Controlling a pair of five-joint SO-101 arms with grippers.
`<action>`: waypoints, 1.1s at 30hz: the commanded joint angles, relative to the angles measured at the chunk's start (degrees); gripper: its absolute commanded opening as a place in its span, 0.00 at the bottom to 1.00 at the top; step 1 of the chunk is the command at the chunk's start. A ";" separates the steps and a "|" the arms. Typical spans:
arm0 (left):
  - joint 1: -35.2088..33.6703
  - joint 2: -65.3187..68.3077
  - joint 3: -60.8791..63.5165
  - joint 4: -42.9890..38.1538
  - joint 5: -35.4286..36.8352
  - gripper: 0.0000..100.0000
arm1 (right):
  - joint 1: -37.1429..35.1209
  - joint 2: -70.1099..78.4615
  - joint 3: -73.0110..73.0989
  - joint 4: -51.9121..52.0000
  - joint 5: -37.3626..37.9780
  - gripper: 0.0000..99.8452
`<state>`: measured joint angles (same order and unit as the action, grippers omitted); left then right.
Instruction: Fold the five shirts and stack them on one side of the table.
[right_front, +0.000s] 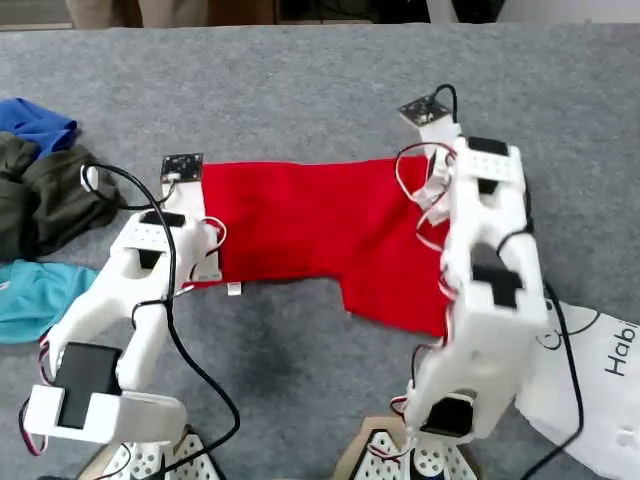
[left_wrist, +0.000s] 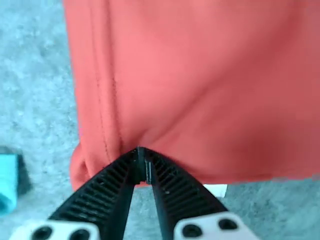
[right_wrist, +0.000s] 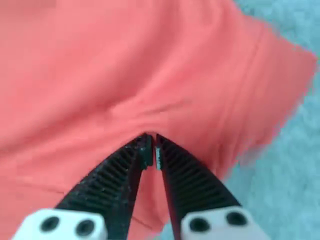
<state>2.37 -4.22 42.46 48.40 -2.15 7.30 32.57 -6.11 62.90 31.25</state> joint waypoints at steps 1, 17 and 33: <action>-1.93 0.31 -0.35 0.97 -4.13 0.02 | 1.19 7.87 -13.32 4.40 -0.26 0.04; -6.86 -15.43 -3.96 10.37 -14.42 0.02 | 2.33 16.66 -43.91 29.80 1.23 0.04; -8.88 6.29 -18.46 -19.52 1.23 0.02 | -3.56 28.88 -58.59 28.48 -9.32 0.04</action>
<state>-4.48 -7.03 30.86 34.24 -1.80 4.40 59.91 -61.32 94.46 25.10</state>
